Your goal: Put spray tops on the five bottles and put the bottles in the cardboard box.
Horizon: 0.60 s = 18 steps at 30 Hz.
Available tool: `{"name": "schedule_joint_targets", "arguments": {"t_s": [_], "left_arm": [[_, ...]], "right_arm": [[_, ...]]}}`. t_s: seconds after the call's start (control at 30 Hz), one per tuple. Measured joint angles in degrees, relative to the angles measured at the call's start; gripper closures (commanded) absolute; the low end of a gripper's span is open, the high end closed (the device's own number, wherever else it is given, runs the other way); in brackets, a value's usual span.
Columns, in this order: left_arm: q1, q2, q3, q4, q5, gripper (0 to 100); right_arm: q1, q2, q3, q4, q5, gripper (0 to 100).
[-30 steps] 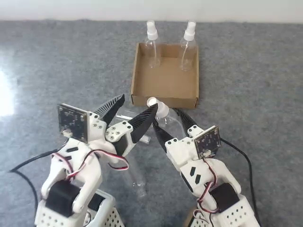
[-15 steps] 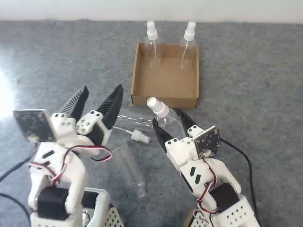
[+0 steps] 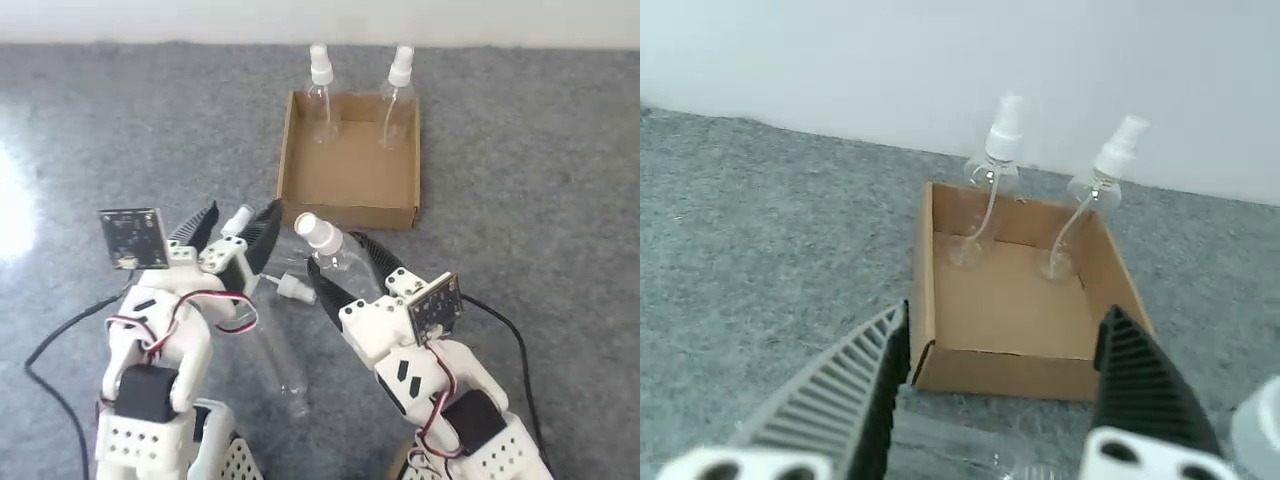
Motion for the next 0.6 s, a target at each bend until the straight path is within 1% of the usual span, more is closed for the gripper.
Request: {"name": "schedule_joint_targets", "arguments": {"t_s": [0.17,0.23,0.43,0.6], "left_arm": [[6.4,0.0,0.0,1.3,-4.1,72],[8.0,0.0,0.0,2.1,-4.9,72],[9.9,0.0,0.0,2.2,-5.4,72],[11.7,-0.6,-0.2,2.9,-7.5,72]], "right_arm": [[0.1,0.0,0.0,0.0,0.0,99.2],[0.2,0.0,0.0,0.0,-0.1,99.2],[0.3,0.0,0.0,0.0,-0.1,99.2],[0.4,0.0,0.0,0.0,-0.2,99.2]]}}
